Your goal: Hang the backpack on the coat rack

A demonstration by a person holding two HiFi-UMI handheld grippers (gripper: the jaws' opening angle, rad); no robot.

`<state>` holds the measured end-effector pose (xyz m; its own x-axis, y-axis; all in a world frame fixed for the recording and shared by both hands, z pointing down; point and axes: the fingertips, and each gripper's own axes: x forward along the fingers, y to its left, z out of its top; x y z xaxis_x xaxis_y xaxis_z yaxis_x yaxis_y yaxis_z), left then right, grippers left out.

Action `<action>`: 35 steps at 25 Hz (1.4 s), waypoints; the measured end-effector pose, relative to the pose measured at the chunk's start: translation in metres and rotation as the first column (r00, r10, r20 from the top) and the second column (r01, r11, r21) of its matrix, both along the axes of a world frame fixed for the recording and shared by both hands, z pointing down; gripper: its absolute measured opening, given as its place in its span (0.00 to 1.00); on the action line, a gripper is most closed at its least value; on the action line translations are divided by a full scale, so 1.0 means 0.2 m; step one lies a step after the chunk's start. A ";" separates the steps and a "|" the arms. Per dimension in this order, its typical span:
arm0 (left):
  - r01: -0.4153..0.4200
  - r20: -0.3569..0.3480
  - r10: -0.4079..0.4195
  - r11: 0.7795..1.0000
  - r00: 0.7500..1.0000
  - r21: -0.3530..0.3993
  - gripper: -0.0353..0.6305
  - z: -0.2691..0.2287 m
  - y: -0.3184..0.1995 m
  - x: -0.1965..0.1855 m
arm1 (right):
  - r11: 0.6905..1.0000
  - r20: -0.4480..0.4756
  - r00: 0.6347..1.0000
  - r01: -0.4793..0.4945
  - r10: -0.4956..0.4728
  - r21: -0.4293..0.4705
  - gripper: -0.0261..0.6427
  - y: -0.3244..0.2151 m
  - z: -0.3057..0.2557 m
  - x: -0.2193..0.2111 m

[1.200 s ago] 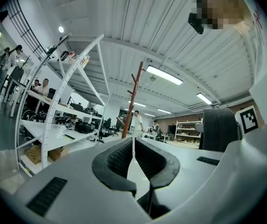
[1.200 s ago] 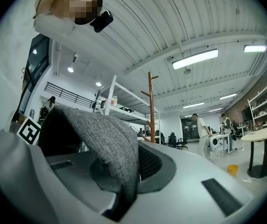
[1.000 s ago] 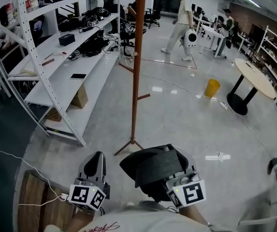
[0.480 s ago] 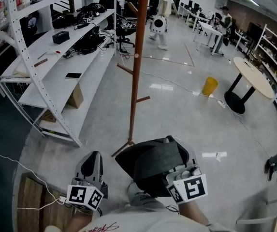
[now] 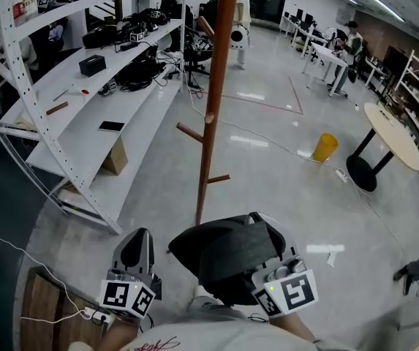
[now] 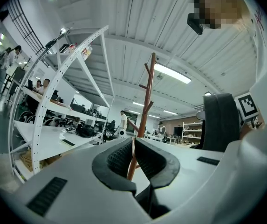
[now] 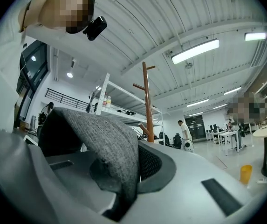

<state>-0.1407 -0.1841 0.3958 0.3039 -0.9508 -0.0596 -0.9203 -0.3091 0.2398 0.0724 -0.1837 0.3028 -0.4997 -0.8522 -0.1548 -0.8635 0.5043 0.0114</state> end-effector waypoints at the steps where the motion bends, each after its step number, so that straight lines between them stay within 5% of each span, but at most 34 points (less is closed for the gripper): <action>1: 0.007 -0.001 -0.007 1.000 1.000 0.007 0.09 -0.02 -0.05 0.00 | 1.000 0.002 1.000 0.018 -0.018 -0.002 0.07 -0.04 -0.01 -0.01; 10: 0.065 -0.021 -0.064 0.997 0.998 0.029 0.09 -0.10 -0.30 0.00 | 0.997 0.009 0.997 0.072 -0.072 0.009 0.07 -0.34 -0.13 -0.05; 23: -0.005 -0.052 0.004 1.000 0.999 -0.023 0.09 -0.03 -0.37 -0.03 | 0.999 -0.014 0.999 -0.036 0.036 0.020 0.07 -0.70 -0.41 -0.15; 35: -0.018 -0.058 0.015 0.999 0.998 -0.051 0.09 0.02 -0.34 -0.03 | 0.993 -0.042 0.995 -0.093 0.090 -0.077 0.07 -1.02 -0.49 -0.17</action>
<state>-0.1476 -0.2524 0.3996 0.3173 -0.9479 -0.0280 -0.8994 -0.3102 0.3079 0.0375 -0.3868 0.2053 -0.4234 -0.9034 -0.0678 -0.9057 0.4238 0.0090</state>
